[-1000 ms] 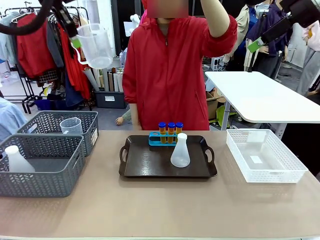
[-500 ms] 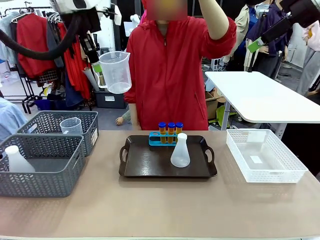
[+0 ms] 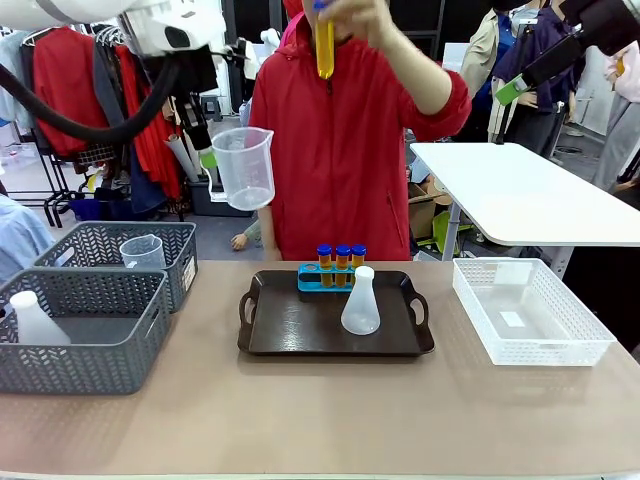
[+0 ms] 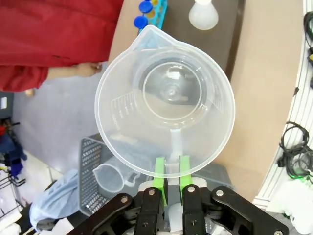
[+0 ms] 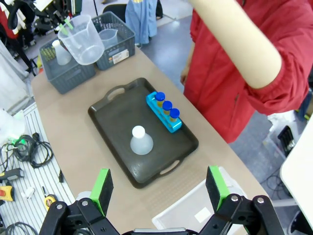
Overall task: Prepare the laboratory tools.
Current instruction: Pick up one Large Measuring Cup and place it on the Handle tray.
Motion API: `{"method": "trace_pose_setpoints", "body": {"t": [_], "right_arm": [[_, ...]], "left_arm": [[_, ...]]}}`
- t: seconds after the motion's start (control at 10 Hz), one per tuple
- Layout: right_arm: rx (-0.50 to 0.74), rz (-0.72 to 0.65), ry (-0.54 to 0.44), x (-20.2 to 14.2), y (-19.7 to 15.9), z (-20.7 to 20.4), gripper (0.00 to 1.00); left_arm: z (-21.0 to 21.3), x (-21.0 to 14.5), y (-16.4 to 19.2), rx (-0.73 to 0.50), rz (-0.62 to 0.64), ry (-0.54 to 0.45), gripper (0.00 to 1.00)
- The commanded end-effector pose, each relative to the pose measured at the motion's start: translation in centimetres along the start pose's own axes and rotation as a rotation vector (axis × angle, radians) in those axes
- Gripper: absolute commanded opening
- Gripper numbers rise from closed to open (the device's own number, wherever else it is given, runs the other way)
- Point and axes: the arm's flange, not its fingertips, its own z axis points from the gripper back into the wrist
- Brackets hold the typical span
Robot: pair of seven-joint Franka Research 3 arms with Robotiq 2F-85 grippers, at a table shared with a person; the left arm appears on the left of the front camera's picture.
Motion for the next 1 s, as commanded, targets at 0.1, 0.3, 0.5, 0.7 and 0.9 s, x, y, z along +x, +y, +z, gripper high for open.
{"method": "trace_pose_setpoints", "body": {"t": [0.1,0.3,0.5,0.7,0.9], "right_arm": [[0.01,0.006,-0.012,0.0,-0.1,0.1,1.0],[0.01,0.006,-0.012,0.0,-0.1,0.1,1.0],[0.01,0.006,-0.012,0.0,-0.1,0.1,1.0],[0.01,0.006,-0.012,0.0,-0.1,0.1,1.0],[0.01,0.006,-0.012,0.0,-0.1,0.1,1.0]], "left_arm": [[-2.9,0.1,-0.6,-0.056,-0.041,0.008,0.0],[-3.1,0.3,-0.7,-0.065,-0.052,0.012,0.0],[-3.0,0.0,-0.6,-0.063,-0.044,0.013,0.0],[-2.6,-0.6,-0.2,-0.054,-0.033,0.015,0.0],[-2.0,-1.7,0.2,-0.045,0.002,0.013,0.0]]}}
